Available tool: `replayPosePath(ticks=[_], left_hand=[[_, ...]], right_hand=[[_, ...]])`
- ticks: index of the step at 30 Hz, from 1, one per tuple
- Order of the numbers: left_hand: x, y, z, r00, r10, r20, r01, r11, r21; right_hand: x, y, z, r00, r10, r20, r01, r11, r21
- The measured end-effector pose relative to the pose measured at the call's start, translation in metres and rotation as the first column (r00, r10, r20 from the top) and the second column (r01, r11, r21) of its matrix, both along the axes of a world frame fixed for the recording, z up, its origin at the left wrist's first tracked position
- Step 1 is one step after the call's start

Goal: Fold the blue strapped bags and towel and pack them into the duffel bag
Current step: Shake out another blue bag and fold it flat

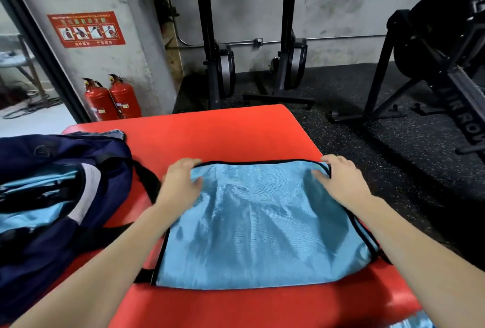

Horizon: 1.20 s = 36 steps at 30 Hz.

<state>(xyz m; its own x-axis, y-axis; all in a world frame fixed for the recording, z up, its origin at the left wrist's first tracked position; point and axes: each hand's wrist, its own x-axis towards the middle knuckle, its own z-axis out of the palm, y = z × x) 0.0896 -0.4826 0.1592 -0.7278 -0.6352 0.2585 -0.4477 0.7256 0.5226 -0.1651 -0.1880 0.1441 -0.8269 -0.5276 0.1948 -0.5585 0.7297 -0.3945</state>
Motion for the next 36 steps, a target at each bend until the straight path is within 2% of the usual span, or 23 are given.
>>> replayPosePath(ticks=[2,4,6,9,13,16,23,26,29,32,36], left_hand=[[0.007,0.028,-0.009,0.994,-0.106,0.028,0.107,0.994,-0.006],[0.022,0.056,-0.019,0.979,-0.158,0.128,0.160,0.987,-0.011],[0.038,0.080,-0.028,0.957,-0.116,0.264,0.135,0.989,-0.055],[0.064,0.105,-0.034,0.896,0.035,0.443,0.039,0.987,-0.158],[0.082,0.126,-0.036,0.848,0.140,0.512,-0.054,0.982,-0.180],[0.080,0.128,-0.038,0.840,0.119,0.530,-0.016,0.981,-0.195],[0.036,0.066,-0.028,0.821,-0.166,0.547,0.304,0.937,-0.171],[0.009,0.028,-0.024,0.790,-0.277,0.547,0.432,0.884,-0.176],[-0.013,-0.006,-0.021,0.750,-0.308,0.586,0.504,0.840,-0.203],[-0.023,-0.018,-0.018,0.767,-0.239,0.595,0.458,0.854,-0.246],[-0.026,0.027,-0.025,0.940,-0.049,0.337,0.144,0.954,-0.262]], right_hand=[[0.018,0.002,0.004,0.988,0.132,-0.077,-0.123,0.986,0.113],[0.036,0.006,0.008,0.960,0.278,-0.020,-0.269,0.944,0.193],[0.052,0.014,0.007,0.924,0.382,0.027,-0.372,0.876,0.306],[0.074,0.033,-0.005,0.910,0.415,0.005,-0.390,0.851,0.353],[0.085,0.060,-0.020,0.927,0.372,-0.034,-0.330,0.859,0.392],[0.099,0.071,-0.022,0.950,0.313,-0.017,-0.279,0.867,0.414],[0.141,0.075,-0.032,0.996,0.041,-0.082,-0.009,0.937,0.350],[0.148,0.065,-0.029,0.985,0.016,-0.169,0.045,0.935,0.353],[0.147,0.056,-0.010,0.965,0.041,-0.259,0.060,0.927,0.370],[0.127,0.048,0.005,0.953,0.102,-0.284,0.010,0.930,0.368],[0.077,0.046,0.006,0.911,0.330,-0.247,-0.250,0.919,0.305]])
